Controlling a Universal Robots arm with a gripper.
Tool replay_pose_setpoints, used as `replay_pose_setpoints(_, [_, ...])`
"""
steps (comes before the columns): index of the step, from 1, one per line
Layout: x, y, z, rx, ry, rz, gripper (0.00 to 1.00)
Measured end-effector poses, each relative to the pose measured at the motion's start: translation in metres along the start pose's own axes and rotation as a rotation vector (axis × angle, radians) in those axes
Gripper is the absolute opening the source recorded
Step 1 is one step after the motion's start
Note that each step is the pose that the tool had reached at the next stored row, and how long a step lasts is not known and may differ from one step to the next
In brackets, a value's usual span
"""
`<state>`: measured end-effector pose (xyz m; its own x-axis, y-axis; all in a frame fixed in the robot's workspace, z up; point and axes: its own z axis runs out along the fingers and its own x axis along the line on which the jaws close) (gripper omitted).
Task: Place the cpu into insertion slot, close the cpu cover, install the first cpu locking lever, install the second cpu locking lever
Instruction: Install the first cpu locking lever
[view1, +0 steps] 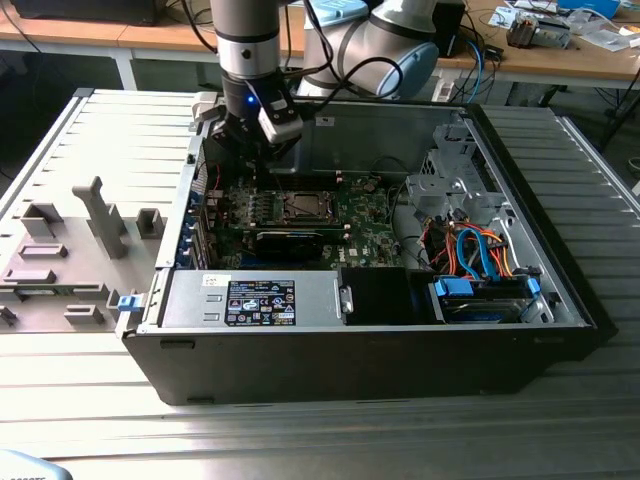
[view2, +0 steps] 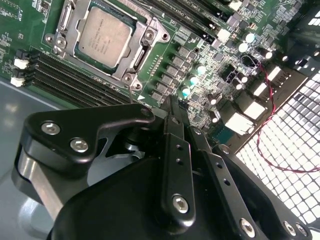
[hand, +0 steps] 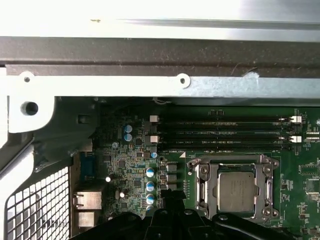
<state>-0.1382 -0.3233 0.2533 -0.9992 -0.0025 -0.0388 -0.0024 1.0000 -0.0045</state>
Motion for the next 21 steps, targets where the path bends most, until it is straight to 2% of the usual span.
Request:
replay_pose_setpoints(6, [0.0005, 0.0043, -0.0022, -0.0030, -0.0001, 0.000, 0.11])
replay_pose_setpoints(8, [0.0003, 0.0086, -0.0049, -0.0060, -0.0002, 0.000, 0.11])
replay_pose_setpoints(10, [0.0004, 0.0121, -0.0052, -0.0119, -0.0001, 0.000, 0.11])
replay_pose_setpoints(11, [0.0003, 0.0144, -0.0052, -0.0197, -0.0002, 0.001, 0.11])
replay_pose_setpoints(13, [0.0004, 0.0164, -0.0054, -0.0280, 0.0000, 0.001, 0.11])
replay_pose_setpoints(16, [-0.0009, 0.0175, -0.0058, -0.0294, -0.0002, 0.001, 0.11])
replay_pose_setpoints(21, [-0.0068, 0.0175, -0.0057, -0.0291, 0.0006, 0.001, 0.11])
